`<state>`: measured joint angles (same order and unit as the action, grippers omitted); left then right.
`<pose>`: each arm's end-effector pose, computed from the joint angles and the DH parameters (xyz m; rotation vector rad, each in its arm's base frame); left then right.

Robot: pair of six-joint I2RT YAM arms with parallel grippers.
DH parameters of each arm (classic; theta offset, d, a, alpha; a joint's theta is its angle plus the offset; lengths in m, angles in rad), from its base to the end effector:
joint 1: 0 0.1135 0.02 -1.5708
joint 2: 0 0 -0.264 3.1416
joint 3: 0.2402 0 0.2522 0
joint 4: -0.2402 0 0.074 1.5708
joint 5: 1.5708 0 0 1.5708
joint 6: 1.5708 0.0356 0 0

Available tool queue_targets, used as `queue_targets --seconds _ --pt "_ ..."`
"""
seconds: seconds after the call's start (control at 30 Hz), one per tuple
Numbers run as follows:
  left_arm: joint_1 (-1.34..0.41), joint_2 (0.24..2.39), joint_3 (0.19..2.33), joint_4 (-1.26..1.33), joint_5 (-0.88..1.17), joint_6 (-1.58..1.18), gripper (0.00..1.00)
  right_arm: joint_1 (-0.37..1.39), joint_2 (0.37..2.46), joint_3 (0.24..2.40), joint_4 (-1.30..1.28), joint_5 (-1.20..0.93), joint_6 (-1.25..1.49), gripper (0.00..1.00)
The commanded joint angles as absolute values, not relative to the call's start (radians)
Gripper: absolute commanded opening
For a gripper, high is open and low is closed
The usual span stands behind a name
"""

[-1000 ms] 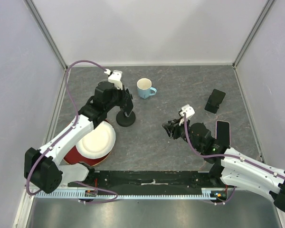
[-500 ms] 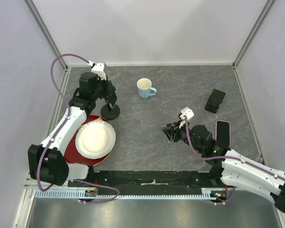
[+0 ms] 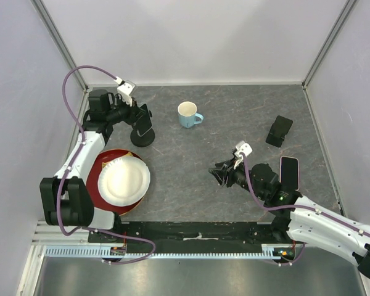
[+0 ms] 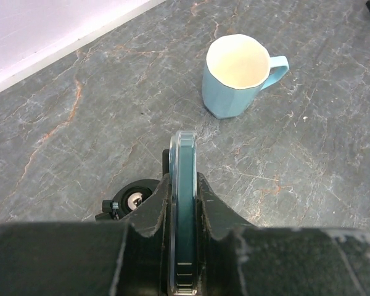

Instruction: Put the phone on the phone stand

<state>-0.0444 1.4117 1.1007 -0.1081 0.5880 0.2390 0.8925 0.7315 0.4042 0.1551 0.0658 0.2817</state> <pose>0.3232 -0.0341 0.3142 0.6402 1.8343 -0.4542 0.1165 0.1408 0.2491 -0.4967 1.7421 0.7941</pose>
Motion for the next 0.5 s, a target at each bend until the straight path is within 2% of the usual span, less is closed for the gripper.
queue_targets --seconds 0.0,0.2,0.33,0.4,0.47 --pt "-0.005 1.417 1.129 -0.066 0.782 0.328 0.02 0.890 0.719 0.425 0.152 0.046 0.267 0.45" --pt "0.029 1.430 1.155 -0.078 0.760 0.295 0.04 0.888 0.721 0.434 0.146 0.022 0.290 0.45" --pt "0.031 1.421 1.167 -0.077 0.697 0.194 0.26 0.888 0.718 0.445 0.132 0.011 0.301 0.45" --pt "0.029 1.405 1.169 -0.074 0.654 0.166 0.32 0.890 0.712 0.451 0.123 0.009 0.302 0.45" --pt "0.029 1.393 1.161 -0.069 0.629 0.126 0.43 0.888 0.707 0.453 0.118 0.011 0.307 0.45"
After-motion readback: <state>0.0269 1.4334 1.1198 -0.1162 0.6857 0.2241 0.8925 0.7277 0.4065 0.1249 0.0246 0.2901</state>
